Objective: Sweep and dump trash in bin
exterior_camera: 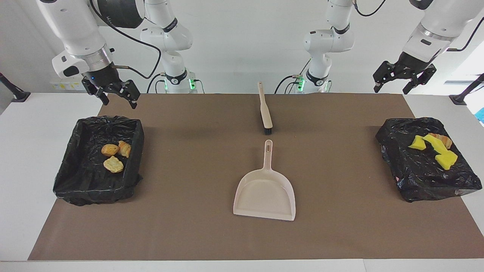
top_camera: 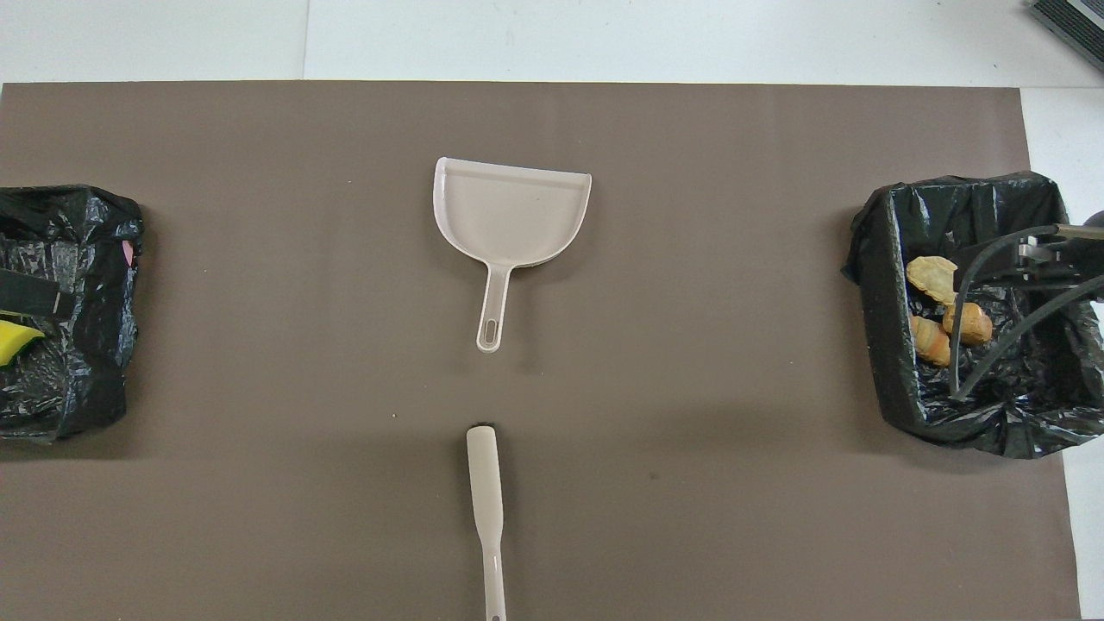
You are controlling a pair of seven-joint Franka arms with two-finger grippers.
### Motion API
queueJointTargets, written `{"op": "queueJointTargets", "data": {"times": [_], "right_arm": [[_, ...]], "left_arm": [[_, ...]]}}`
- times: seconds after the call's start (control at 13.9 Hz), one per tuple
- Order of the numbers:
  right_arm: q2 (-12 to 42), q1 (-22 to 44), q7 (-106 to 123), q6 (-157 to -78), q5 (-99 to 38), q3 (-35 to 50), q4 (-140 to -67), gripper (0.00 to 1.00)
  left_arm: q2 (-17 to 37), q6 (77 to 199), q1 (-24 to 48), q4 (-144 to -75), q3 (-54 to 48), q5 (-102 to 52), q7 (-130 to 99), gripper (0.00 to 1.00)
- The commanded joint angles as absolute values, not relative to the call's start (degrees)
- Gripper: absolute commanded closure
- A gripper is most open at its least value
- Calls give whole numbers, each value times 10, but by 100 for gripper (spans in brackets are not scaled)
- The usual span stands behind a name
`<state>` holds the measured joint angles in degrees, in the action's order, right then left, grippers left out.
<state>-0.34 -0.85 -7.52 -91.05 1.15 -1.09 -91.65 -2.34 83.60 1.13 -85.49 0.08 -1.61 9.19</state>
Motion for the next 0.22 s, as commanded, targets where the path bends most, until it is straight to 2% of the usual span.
{"op": "queueJointTargets", "data": {"times": [0.0, 0.14], "right_arm": [[-9, -12, -64, -908, 6, -9, -918, 0], [-9, -11, -64, -908, 6, -8, -918, 0]], "left_arm": [[-25, 837, 5, -850, -2, -25, 101, 0], [-25, 837, 5, -850, -1, -25, 103, 0]]}}
